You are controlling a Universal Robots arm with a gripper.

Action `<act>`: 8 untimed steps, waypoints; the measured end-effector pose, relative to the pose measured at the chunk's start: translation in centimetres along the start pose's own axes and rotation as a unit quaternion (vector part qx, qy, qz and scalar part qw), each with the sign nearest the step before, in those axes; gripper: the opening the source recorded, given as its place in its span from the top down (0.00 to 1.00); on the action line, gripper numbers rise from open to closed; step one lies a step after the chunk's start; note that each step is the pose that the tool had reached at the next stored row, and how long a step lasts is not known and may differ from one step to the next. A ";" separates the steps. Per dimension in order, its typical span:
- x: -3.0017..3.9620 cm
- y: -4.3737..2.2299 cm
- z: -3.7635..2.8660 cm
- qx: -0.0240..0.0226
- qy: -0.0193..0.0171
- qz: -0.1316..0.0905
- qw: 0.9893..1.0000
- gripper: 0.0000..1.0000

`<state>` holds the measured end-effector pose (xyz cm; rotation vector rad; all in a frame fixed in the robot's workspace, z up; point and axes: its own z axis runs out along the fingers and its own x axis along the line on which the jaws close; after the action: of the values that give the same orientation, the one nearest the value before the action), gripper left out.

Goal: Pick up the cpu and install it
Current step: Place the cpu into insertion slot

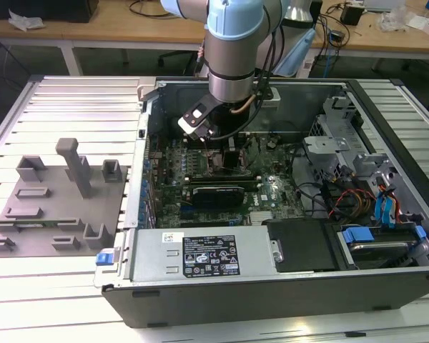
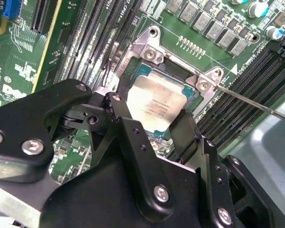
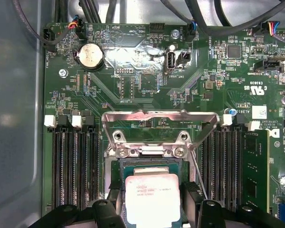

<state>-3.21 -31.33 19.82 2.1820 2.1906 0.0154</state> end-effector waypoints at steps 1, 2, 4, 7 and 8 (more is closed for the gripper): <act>0.00 0.01 -0.11 0.000 0.000 0.000 1.000 0.38; 0.00 0.01 -0.16 0.000 0.000 0.000 1.000 0.38; 0.01 0.01 -0.17 0.000 0.000 0.000 1.000 0.38; 0.00 0.01 -0.19 0.000 0.000 0.000 1.000 0.40; 0.00 0.01 -0.19 0.000 0.000 0.000 1.000 0.47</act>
<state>-3.20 -31.32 20.01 2.1820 2.1906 0.0156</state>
